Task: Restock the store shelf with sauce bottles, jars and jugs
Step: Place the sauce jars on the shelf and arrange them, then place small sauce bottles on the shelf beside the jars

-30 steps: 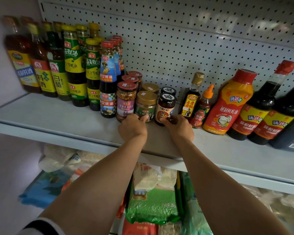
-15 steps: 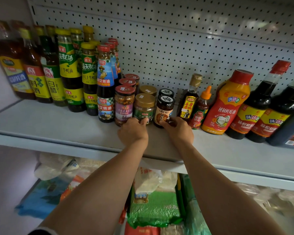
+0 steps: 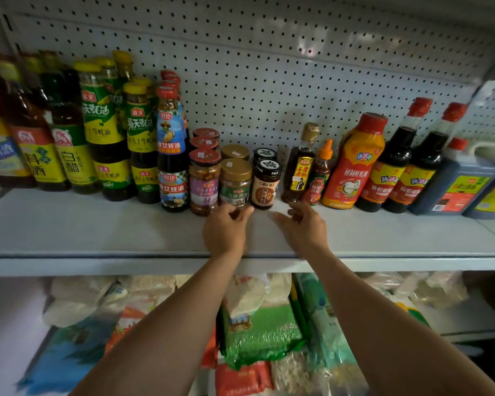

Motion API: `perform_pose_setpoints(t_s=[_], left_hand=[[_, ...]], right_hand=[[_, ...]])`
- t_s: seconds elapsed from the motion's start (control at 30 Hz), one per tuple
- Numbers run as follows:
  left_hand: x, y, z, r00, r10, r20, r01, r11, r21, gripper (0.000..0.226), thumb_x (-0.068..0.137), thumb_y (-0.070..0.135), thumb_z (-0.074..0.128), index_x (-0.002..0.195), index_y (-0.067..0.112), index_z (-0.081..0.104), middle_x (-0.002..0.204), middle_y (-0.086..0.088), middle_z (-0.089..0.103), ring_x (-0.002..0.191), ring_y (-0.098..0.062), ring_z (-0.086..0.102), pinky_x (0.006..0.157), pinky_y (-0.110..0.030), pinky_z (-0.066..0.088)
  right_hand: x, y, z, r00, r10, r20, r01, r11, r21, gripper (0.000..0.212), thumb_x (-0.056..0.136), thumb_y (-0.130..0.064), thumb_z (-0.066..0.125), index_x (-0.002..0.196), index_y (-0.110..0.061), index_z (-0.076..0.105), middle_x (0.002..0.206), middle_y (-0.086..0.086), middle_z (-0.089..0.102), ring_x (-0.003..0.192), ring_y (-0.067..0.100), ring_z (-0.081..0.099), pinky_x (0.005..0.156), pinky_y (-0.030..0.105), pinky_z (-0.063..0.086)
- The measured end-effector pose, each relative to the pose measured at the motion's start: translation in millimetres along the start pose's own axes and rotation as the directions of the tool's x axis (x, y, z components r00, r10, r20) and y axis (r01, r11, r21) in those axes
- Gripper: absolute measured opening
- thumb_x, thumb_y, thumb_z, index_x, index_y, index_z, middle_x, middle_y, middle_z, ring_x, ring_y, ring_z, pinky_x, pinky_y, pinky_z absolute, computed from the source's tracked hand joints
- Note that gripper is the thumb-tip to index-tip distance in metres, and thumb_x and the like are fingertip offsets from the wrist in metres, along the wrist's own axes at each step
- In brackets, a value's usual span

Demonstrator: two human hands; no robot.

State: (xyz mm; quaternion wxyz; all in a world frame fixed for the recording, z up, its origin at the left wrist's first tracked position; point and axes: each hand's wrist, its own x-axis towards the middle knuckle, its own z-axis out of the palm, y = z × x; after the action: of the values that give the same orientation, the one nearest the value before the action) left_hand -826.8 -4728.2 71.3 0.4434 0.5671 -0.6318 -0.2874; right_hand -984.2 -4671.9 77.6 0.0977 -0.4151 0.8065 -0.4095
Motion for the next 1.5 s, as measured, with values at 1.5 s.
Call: perform_pose_setpoints(t_s=[1.5], left_hand=[[-459, -435, 163, 0.536, -0.691, 0.484, 0.588, 0.718, 0.373, 0.059, 0.076, 0.047, 0.079, 0.126, 0.028, 0.055, 0.119, 0.007, 0.063, 0.111, -0.012, 0.060, 0.094, -0.037, 0.048]], right_hand=[[-346, 550, 142, 0.598, 0.600, 0.532, -0.407, 0.799, -0.443, 0.046, 0.086, -0.050, 0.071, 0.127, -0.030, 0.065, 0.119, -0.001, 0.068, 0.115, 0.021, 0.059, 0.086, 0.031, 0.046]])
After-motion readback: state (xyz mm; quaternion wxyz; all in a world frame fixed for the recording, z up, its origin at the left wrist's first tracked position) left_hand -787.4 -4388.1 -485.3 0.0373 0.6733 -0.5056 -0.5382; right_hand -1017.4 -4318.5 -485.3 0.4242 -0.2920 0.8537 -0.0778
